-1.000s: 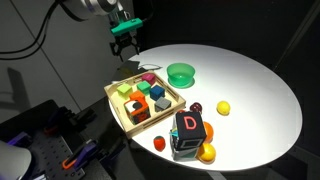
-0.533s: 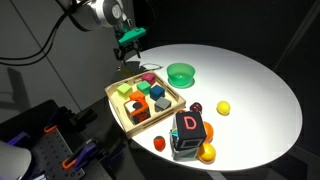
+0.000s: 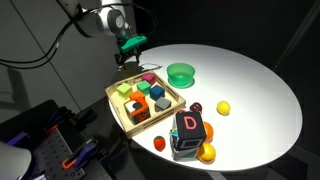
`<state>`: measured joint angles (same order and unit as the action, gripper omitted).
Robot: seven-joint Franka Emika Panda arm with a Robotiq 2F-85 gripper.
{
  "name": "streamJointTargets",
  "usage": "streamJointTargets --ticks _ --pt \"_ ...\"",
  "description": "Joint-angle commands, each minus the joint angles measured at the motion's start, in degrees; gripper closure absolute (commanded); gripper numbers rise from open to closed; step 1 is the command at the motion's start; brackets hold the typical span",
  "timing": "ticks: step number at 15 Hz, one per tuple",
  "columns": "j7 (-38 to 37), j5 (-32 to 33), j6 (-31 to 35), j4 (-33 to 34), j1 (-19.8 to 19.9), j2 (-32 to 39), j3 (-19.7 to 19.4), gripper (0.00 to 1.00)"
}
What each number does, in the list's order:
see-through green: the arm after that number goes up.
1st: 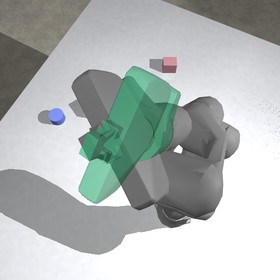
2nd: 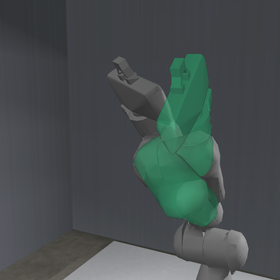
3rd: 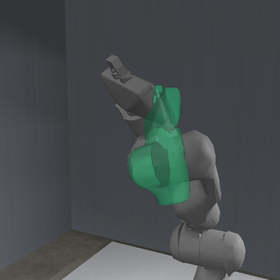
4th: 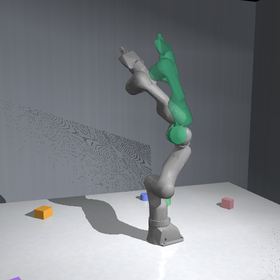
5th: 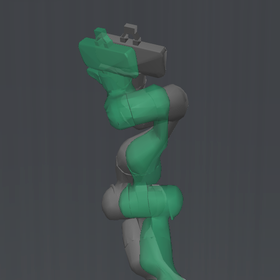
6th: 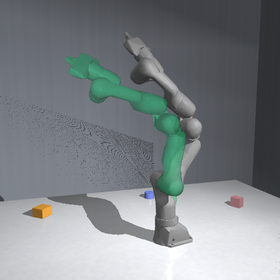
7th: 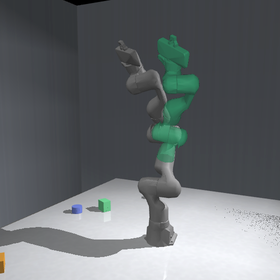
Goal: Put the banana in the box.
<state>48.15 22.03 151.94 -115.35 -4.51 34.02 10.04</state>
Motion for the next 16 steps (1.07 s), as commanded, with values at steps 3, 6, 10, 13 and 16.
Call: streamJointTargets --ticks 3,6,10,13,16 --pt "1.85 -1.27 -1.35 3.88 0.51 3.44 0.63 0.0" --pt "2.14 -1.75 -1.81 4.76 0.83 4.61 1.04 0.0" --pt "2.74 -3.31 -3.2 5.71 1.43 5.77 2.02 0.0" --pt "3.17 -4.42 -4.36 6.46 1.59 6.44 2.35 0.0" --pt "3.06 -4.39 -5.52 7.19 1.28 6.95 2.05 0.0"
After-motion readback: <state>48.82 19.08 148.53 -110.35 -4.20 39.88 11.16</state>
